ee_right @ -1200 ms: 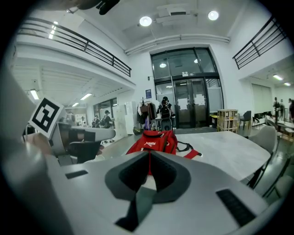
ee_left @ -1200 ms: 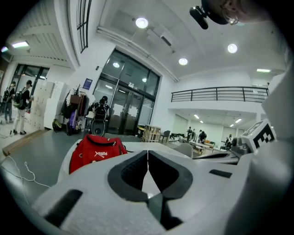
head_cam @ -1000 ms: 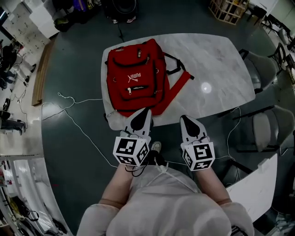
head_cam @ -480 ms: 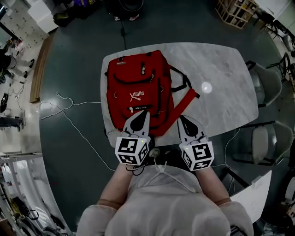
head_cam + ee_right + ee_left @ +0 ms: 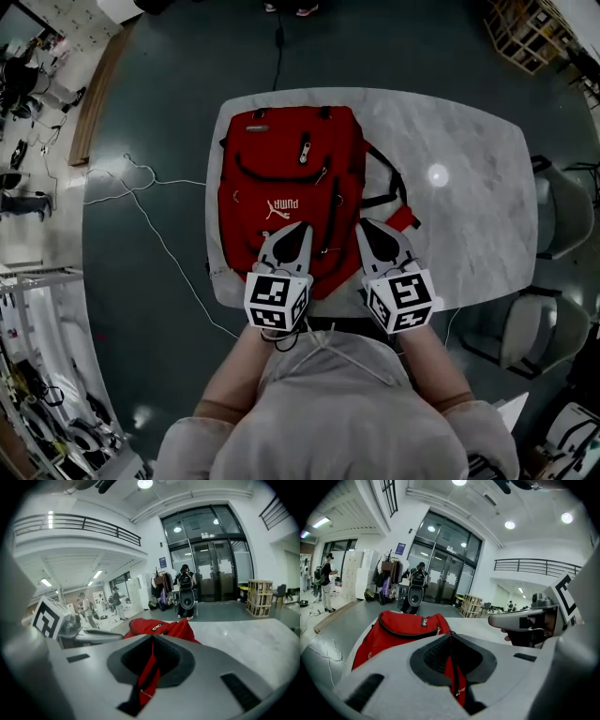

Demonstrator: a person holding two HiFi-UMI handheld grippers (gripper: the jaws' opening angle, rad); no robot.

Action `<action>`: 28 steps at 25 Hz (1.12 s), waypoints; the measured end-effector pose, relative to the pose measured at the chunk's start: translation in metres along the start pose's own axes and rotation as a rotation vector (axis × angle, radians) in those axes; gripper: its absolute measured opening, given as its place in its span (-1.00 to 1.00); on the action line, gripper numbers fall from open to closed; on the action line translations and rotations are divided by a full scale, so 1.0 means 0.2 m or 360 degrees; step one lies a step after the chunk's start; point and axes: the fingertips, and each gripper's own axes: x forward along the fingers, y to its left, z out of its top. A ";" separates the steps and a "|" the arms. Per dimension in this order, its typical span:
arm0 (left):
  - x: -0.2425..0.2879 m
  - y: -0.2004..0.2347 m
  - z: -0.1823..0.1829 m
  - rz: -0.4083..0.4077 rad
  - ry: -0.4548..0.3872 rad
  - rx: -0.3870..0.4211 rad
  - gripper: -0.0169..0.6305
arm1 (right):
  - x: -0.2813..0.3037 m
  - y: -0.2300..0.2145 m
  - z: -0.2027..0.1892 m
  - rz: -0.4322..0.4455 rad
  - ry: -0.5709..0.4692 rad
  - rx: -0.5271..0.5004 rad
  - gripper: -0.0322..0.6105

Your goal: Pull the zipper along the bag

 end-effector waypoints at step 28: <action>0.56 0.20 -0.21 0.0179 0.0341 -0.0091 -0.89 | 0.78 -0.23 -0.13 0.0313 0.0355 -0.0070 -0.81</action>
